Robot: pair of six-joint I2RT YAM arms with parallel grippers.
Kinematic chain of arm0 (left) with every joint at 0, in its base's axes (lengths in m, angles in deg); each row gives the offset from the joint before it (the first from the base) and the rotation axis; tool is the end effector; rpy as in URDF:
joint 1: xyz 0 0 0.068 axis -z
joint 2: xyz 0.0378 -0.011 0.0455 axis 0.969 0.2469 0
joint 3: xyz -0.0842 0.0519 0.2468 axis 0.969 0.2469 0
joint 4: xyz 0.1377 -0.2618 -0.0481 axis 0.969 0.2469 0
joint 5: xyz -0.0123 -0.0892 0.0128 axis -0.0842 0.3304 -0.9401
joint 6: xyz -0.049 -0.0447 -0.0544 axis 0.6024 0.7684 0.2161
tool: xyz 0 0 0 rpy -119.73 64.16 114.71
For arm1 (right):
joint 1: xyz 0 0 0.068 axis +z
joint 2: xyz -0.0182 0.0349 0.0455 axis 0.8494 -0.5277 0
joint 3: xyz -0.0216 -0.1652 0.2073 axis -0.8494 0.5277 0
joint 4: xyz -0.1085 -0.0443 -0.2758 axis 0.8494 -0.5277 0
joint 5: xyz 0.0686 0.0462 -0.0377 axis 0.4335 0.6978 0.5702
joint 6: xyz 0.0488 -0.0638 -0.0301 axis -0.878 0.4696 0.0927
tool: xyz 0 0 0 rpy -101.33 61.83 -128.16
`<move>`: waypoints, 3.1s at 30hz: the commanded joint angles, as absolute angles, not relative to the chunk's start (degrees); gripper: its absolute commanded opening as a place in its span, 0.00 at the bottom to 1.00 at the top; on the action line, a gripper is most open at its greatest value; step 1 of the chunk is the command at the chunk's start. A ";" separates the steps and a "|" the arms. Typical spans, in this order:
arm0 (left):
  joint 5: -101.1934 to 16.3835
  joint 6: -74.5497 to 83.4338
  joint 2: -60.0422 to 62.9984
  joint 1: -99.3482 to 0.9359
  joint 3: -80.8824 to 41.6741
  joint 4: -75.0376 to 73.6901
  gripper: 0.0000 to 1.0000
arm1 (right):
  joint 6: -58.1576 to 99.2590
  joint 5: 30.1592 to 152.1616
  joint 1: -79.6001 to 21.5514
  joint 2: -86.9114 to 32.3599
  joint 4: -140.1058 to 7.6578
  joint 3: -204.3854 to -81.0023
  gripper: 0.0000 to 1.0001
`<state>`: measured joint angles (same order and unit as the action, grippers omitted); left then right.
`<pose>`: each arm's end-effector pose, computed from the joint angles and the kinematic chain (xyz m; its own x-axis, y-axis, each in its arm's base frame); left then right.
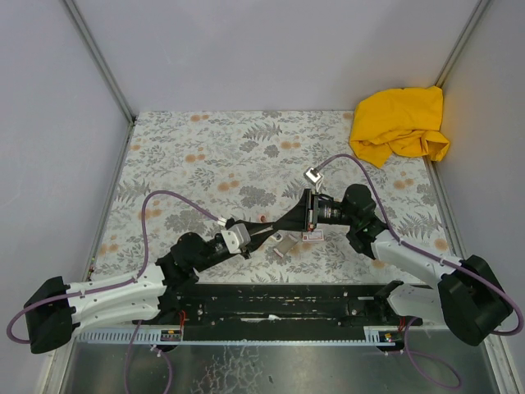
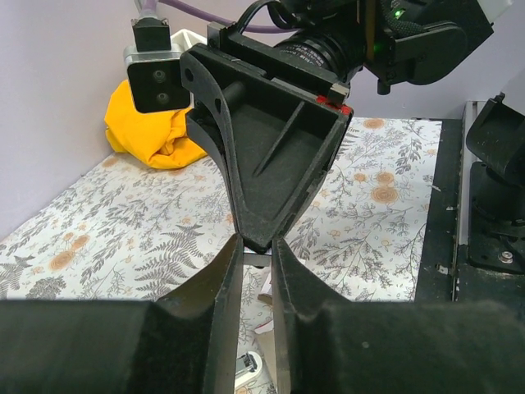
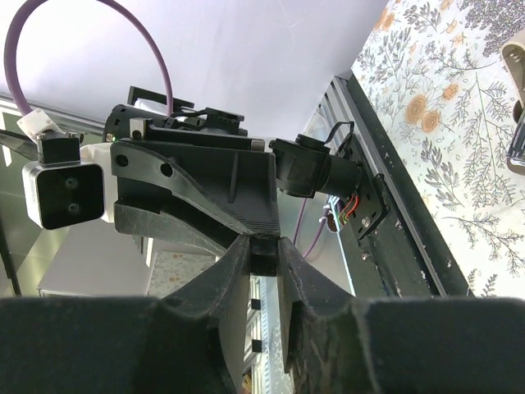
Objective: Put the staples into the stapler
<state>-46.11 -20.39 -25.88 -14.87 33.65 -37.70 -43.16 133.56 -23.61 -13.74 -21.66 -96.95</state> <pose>0.1282 -0.2422 0.2439 0.2906 -0.0518 -0.9554 0.8650 0.4412 0.2391 0.2196 0.2214 0.2375 -0.9047 0.1123 -0.4110 -0.4161 -0.0264 0.9089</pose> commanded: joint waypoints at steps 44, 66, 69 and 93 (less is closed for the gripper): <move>-55.77 10.96 8.03 -14.55 12.07 19.41 0.06 | -4.80 101.01 -25.27 4.34 -70.89 -97.59 0.51; -54.26 11.27 15.71 -14.56 8.41 21.38 0.45 | -3.17 101.23 -25.28 3.92 -70.94 -97.02 0.51; -54.46 11.32 14.52 -14.52 8.24 21.30 0.50 | -1.89 101.44 -25.28 3.49 -70.86 -97.35 0.51; -51.87 20.01 -19.47 -50.66 25.71 -9.80 0.92 | -0.93 75.86 0.63 -23.36 -76.48 -112.85 0.53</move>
<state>-56.16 15.25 -19.93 -44.40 21.10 1.29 -0.08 83.09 -2.89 -19.01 -76.55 -107.86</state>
